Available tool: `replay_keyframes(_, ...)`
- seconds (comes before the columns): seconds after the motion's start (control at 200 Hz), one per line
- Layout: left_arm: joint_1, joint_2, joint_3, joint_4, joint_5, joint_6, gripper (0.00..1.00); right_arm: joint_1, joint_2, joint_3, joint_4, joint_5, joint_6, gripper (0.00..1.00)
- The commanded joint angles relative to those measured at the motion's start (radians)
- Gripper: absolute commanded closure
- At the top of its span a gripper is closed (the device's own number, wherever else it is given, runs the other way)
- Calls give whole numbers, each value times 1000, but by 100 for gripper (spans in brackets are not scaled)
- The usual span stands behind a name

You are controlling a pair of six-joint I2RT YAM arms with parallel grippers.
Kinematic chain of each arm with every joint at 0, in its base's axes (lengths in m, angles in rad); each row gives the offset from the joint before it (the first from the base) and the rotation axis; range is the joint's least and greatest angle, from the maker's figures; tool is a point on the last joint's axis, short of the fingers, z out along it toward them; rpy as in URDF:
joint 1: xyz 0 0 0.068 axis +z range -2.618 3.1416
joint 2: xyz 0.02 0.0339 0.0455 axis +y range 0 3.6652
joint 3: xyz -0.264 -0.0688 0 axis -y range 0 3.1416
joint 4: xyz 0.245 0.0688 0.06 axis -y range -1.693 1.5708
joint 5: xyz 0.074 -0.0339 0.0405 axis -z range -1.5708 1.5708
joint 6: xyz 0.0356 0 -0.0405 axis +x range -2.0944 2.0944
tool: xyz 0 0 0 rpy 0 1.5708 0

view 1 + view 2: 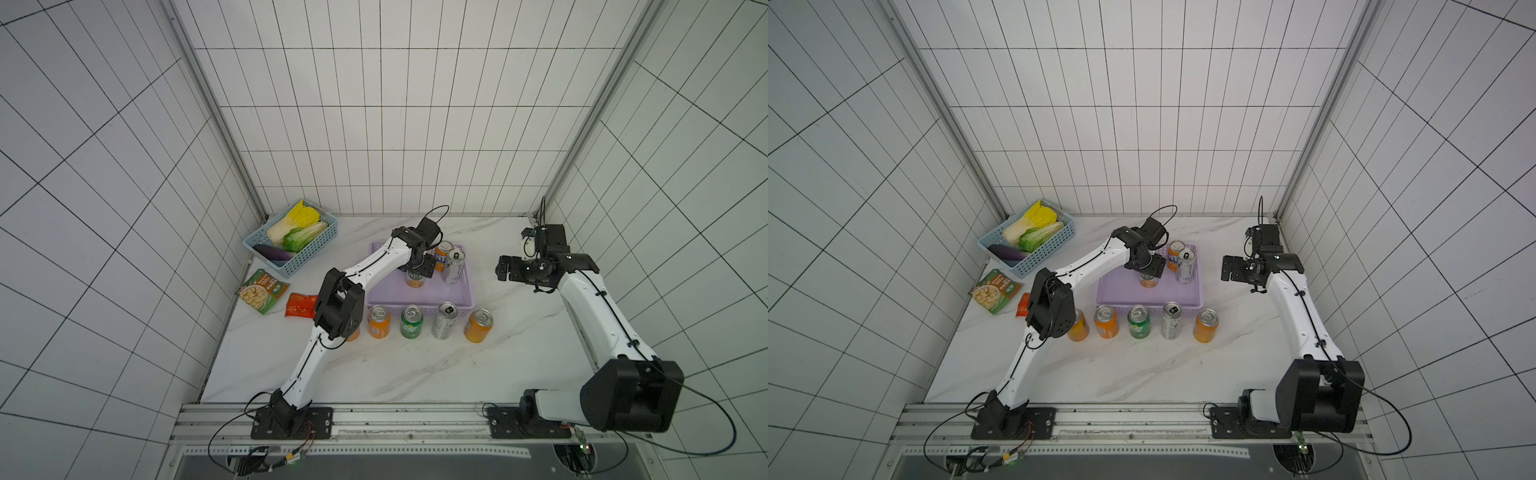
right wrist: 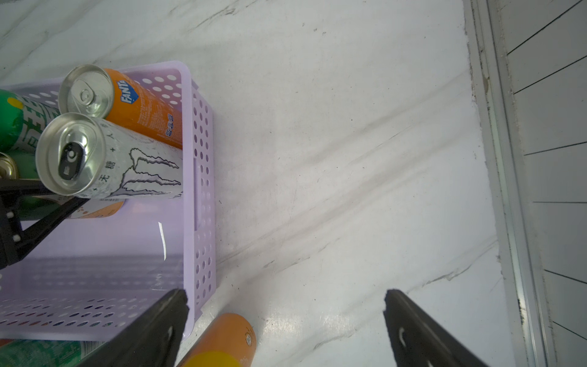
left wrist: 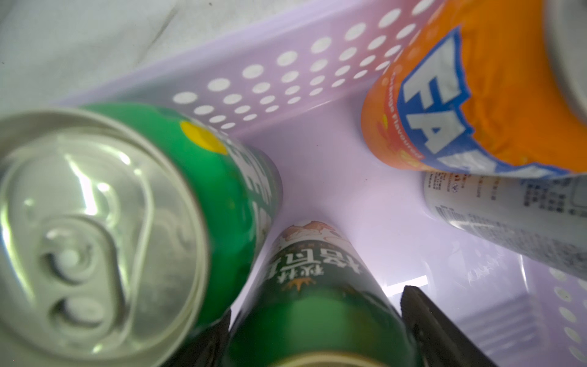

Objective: Take out the drinks from the basket
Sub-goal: Pick up the drink from the basket.

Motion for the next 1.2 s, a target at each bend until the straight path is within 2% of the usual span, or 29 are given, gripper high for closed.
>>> replay_keyframes(0.0,-5,41,33,29,-18,-7,21,-14,10,-20,3,-4,-1,0)
replay_keyframes(0.68,-8,-13,29,-24,-17,-10,43,-16,6,-22,5,2,-4,1)
replay_keyframes(0.905,-10,-131,-68,-5,-21,-9,47,-18,4,-23,5,2,-4,1)
replay_keyframes(1.194,-16,-306,-211,17,-29,-5,49,-21,0,-23,5,5,-4,1)
